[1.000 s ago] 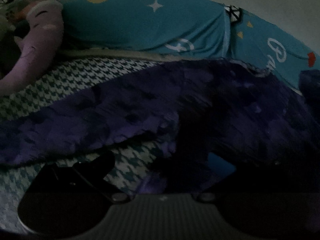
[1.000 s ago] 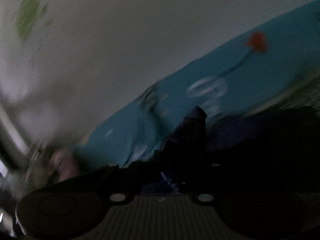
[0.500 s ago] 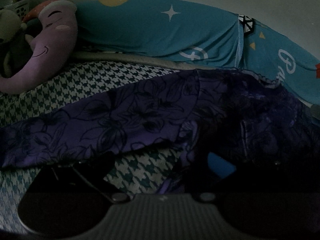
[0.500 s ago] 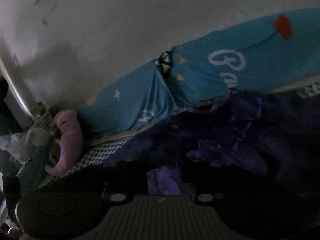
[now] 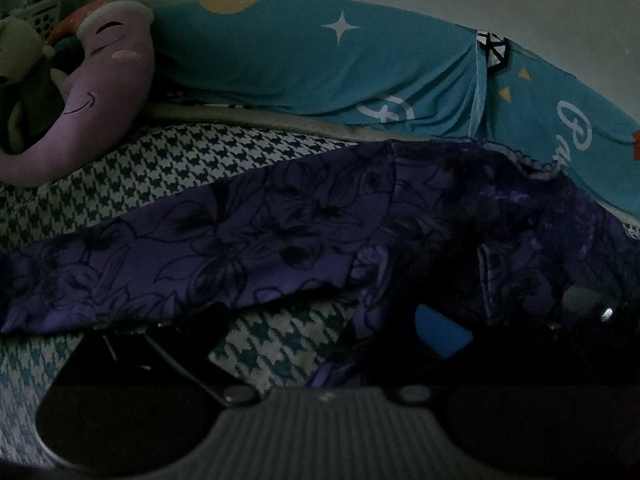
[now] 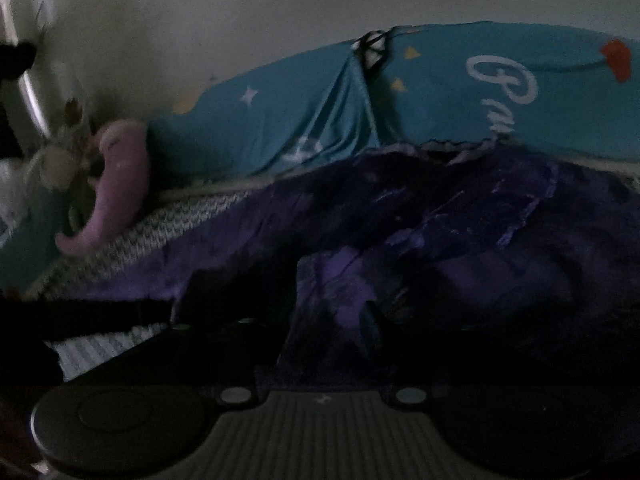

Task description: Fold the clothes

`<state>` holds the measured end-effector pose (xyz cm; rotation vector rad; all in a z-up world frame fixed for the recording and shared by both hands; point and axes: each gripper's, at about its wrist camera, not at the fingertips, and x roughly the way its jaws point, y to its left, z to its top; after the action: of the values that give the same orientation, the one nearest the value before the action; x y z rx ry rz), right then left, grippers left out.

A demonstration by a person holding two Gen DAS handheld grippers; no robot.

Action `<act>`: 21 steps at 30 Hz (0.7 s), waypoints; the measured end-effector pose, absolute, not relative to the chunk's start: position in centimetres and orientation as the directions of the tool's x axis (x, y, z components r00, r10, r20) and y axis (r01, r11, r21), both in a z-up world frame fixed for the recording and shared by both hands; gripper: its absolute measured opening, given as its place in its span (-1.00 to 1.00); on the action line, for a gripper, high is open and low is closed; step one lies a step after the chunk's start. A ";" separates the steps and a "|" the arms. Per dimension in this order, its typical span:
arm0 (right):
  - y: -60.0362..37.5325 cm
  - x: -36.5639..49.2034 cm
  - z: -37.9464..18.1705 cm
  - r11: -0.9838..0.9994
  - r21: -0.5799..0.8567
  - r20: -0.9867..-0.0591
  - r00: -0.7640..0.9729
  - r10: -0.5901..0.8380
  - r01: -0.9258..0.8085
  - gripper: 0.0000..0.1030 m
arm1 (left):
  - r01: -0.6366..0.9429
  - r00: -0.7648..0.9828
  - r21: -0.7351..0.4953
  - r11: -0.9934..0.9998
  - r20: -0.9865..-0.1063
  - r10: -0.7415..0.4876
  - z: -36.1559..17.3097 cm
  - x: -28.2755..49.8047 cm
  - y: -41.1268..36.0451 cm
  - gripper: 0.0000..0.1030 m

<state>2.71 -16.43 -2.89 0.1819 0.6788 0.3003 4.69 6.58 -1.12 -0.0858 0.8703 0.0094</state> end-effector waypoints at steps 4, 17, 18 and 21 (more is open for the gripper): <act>-14.1 2.8 -3.9 0.950 0.182 -0.612 0.727 0.310 -0.252 0.09 | -0.054 0.643 -0.079 0.995 -0.766 -0.026 -1.1 4.8 6.8 1.00; -11.3 3.4 -5.4 0.969 0.010 -0.593 0.779 0.206 -0.248 -0.85 | -0.075 0.641 -0.085 0.994 -0.768 -0.017 -1.2 5.1 7.5 1.00; -11.5 3.5 -5.0 0.966 0.053 -0.577 0.782 0.235 -0.251 -0.85 | -0.078 0.642 -0.086 0.993 -0.766 -0.016 -1.2 5.1 7.6 1.00; -11.9 3.4 -3.3 0.936 0.180 -0.512 0.784 0.351 -0.302 -0.85 | -0.085 0.650 -0.081 0.993 -0.760 -0.006 -1.1 5.0 7.8 1.00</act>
<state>3.42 -11.88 -3.31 0.0902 0.5694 0.3527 5.02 7.80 -1.07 -0.1128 0.8622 0.0450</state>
